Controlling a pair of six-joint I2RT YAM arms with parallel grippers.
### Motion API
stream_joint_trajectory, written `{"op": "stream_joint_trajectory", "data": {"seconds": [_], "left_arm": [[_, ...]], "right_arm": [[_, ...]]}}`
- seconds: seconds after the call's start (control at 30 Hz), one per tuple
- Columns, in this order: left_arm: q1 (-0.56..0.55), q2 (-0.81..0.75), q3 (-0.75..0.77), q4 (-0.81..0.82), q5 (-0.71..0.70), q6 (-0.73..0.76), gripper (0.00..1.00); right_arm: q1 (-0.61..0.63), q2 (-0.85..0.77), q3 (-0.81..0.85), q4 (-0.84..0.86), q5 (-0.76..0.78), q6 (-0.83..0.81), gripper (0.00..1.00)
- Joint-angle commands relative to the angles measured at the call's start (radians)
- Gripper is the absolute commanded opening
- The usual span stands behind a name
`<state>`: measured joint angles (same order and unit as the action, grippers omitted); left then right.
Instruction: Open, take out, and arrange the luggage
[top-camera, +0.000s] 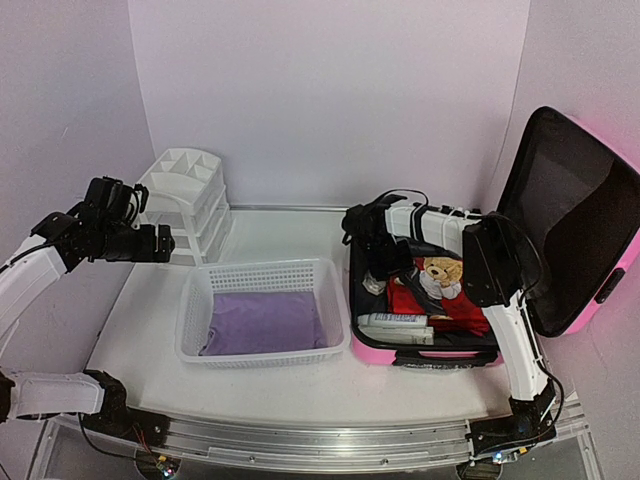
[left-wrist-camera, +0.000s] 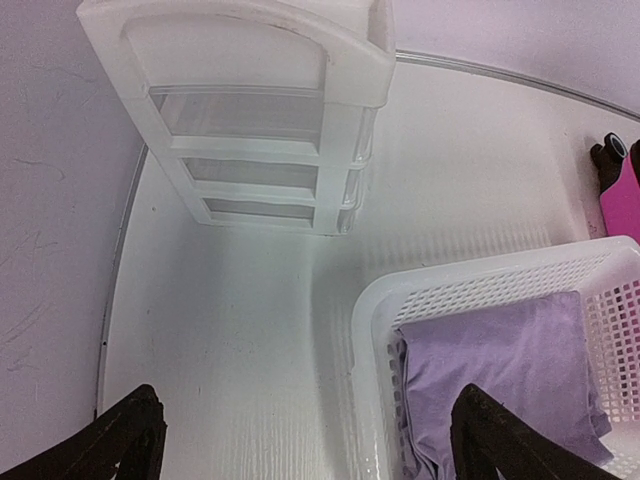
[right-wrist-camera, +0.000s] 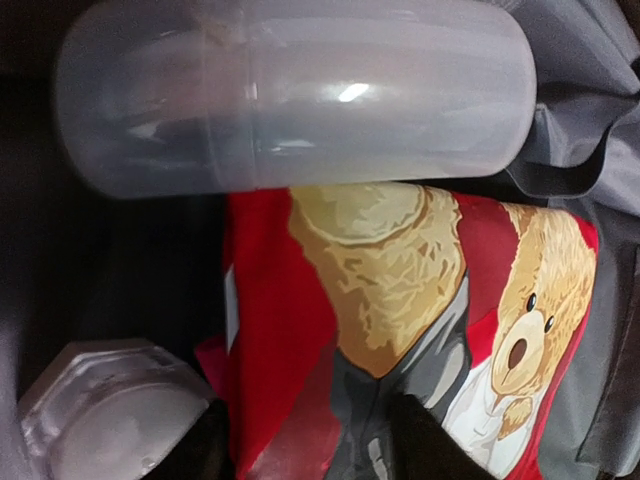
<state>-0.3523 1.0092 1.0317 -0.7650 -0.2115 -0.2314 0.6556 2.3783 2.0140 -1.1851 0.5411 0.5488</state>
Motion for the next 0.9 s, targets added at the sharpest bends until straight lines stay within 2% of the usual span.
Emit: {"op": "stream_joint_trajectory", "data": {"seconds": [0.0, 0.23, 0.3, 0.43, 0.57, 0.77, 0.87], "left_arm": [[-0.004, -0.015, 0.003, 0.043, -0.009, 0.015, 1.00], [-0.005, -0.013, 0.004, 0.043, -0.009, 0.015, 0.99], [-0.005, -0.013, 0.002, 0.043, -0.011, 0.017, 0.99], [-0.005, -0.011, 0.003, 0.044, -0.007, 0.015, 0.99], [-0.005, -0.013, 0.002, 0.043, -0.006, 0.015, 0.99], [-0.005, -0.013, 0.002, 0.043, -0.006, 0.015, 0.99], [-0.005, -0.013, 0.002, 0.044, -0.005, 0.014, 1.00]], "right_arm": [[-0.005, 0.001, 0.033, 0.013, 0.034, 0.018, 0.45], [-0.030, -0.097, -0.033, 0.051, -0.090, -0.016, 0.20], [-0.043, -0.142, -0.081, 0.091, -0.160, -0.052, 0.18], [-0.079, -0.215, -0.182, 0.206, -0.302, -0.105, 0.18], [-0.139, -0.256, -0.264, 0.278, -0.446, -0.088, 0.17], [-0.192, -0.282, -0.337, 0.363, -0.580, -0.070, 0.24], [-0.199, -0.290, -0.350, 0.379, -0.603, -0.068, 0.34]]}}
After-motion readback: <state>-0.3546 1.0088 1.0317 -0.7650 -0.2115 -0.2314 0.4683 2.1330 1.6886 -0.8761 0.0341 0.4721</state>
